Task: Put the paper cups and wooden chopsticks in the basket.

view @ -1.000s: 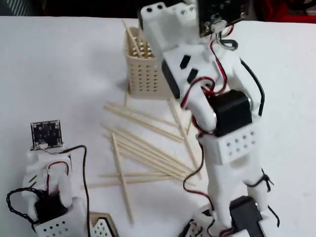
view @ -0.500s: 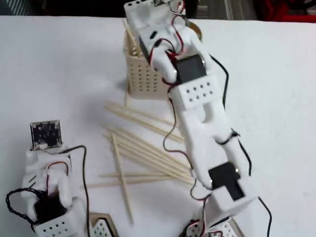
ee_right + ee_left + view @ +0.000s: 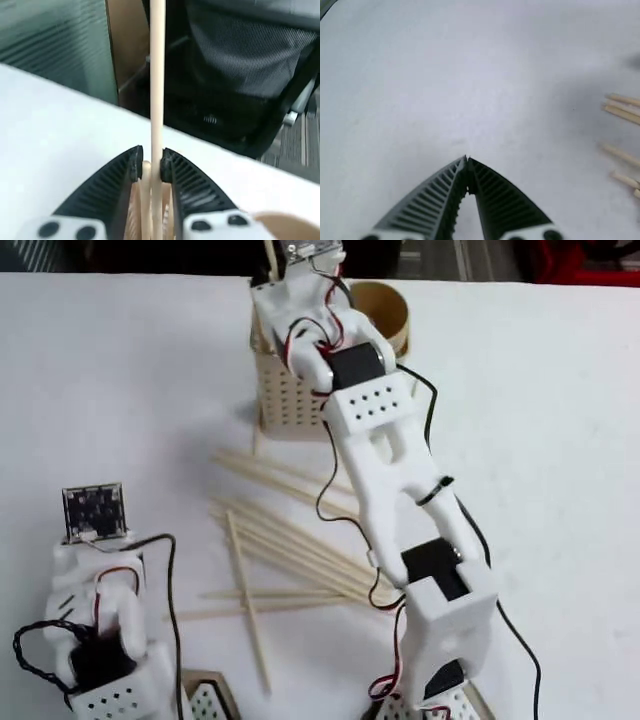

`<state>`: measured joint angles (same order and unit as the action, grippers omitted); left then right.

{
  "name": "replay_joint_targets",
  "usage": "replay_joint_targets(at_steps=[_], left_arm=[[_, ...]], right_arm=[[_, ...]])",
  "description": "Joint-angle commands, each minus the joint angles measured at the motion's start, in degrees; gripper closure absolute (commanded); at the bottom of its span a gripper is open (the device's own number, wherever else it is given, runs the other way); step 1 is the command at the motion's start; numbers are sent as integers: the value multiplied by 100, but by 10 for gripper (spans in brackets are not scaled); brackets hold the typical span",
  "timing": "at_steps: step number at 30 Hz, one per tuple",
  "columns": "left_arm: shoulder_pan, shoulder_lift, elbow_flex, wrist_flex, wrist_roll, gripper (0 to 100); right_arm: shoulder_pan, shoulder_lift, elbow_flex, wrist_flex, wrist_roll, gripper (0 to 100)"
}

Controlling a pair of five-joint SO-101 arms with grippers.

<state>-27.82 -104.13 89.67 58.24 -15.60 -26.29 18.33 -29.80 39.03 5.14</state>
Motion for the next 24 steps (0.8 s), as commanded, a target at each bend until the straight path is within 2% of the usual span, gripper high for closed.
replay_joint_targets(at_steps=[1, 7, 17, 24], left_arm=[[-31, -66, -26, -141, 44, 972], [-31, -66, -26, -141, 44, 972], [-31, -66, -26, -141, 44, 972], [-22, -66, -62, -141, 79, 972]], right_arm=[[66, -136, -255, 347, 0, 960], [57, -637, -255, 1174, -26, 798], [101, -2026, -211, 3591, 9, 896], [716, -2615, -202, 5174, 18, 897]])
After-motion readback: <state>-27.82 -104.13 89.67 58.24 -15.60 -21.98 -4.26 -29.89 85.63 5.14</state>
